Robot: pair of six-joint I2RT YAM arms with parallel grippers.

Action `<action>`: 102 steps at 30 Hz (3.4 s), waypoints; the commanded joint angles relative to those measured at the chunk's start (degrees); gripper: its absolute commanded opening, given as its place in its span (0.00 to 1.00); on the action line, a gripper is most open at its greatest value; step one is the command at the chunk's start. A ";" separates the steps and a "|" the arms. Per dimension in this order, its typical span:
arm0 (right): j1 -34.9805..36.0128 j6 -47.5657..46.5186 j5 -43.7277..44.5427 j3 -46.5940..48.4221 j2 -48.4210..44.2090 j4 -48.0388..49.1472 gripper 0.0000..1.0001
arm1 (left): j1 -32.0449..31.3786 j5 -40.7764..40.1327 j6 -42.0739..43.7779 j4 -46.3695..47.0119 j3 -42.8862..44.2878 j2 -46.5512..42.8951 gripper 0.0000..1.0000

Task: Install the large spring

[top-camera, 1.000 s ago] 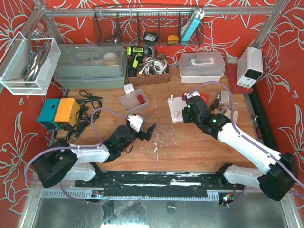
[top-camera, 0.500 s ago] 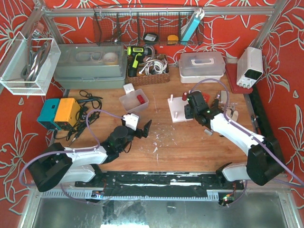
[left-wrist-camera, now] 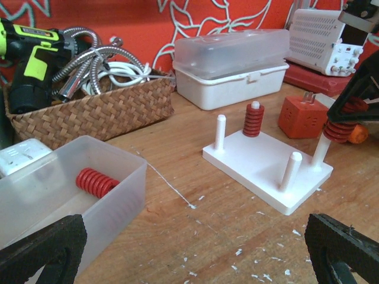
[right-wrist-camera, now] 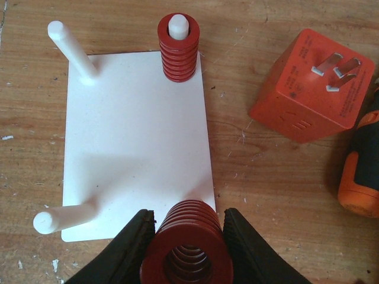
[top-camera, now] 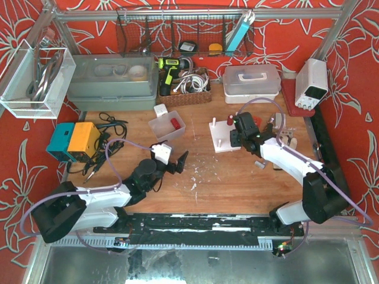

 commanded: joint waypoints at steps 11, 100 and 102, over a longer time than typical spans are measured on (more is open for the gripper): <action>-1.19 0.43 -1.20 0.86 2.23 2.93 0.04 | -0.23 1.39 1.88 3.48 -1.32 -2.18 1.00; -0.38 3.11 -16.29 -11.56 -32.08 3.66 0.99 | 33.08 42.09 29.95 -92.56 81.08 55.22 0.50; -0.38 3.11 -16.15 -11.70 -32.08 3.72 0.99 | 33.09 43.25 30.48 -93.04 81.12 55.64 0.51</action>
